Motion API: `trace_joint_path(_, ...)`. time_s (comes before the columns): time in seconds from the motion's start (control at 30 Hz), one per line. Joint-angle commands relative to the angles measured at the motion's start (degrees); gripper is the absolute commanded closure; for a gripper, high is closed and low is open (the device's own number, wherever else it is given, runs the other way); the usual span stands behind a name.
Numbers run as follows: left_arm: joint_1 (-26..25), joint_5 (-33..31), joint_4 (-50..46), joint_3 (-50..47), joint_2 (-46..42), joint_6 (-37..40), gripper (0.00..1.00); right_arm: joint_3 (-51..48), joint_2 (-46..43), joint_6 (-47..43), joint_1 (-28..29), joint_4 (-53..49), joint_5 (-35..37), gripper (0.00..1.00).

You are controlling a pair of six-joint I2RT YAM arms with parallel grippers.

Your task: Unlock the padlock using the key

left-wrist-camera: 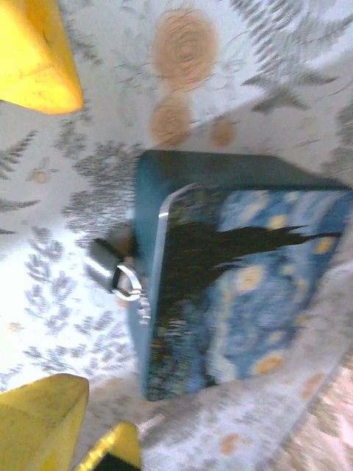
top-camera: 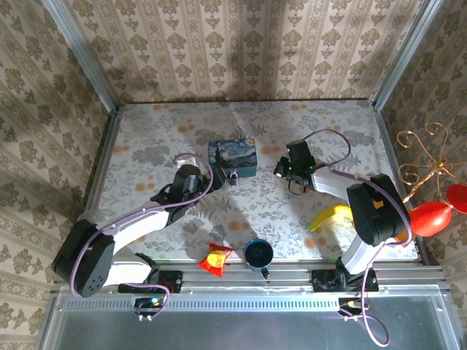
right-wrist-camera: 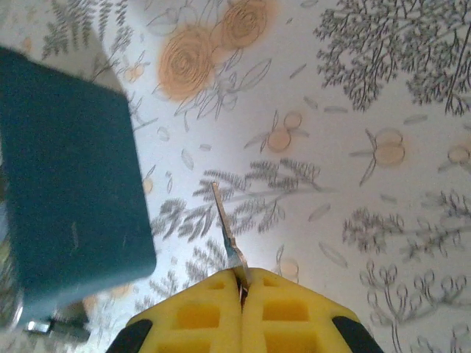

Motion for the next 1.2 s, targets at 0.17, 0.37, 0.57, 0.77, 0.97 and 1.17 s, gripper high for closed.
trace_joint_path(0.17,-6.5,-3.8,-19.9,15.9,13.4,1.8,0.13,-10.7,-12.2,-8.1,0.2,6.4,-17.7,1.00)
trace_joint_path(0.37,-8.0,-6.9,-24.6,23.6,20.3,2.9,0.15,-16.7,-16.5,-10.8,0.3,8.5,-28.0,1.00)
trace_joint_path(0.57,-8.4,-9.6,-28.4,28.5,24.9,2.7,0.20,-20.8,-18.2,-7.9,0.3,12.2,-28.9,1.00)
trace_joint_path(0.77,-8.3,-10.2,-28.0,30.4,28.2,2.5,0.24,-20.5,-19.4,-7.2,0.2,5.6,-21.6,1.00)
trace_joint_path(0.97,-8.1,-12.6,-28.0,33.3,31.5,3.4,0.30,-21.0,-21.1,-6.3,0.3,3.6,-18.8,1.00)
trace_joint_path(1.17,-7.6,-14.3,-26.8,35.5,34.4,5.6,0.33,-22.0,-24.7,-5.7,0.2,2.0,-15.7,1.00)
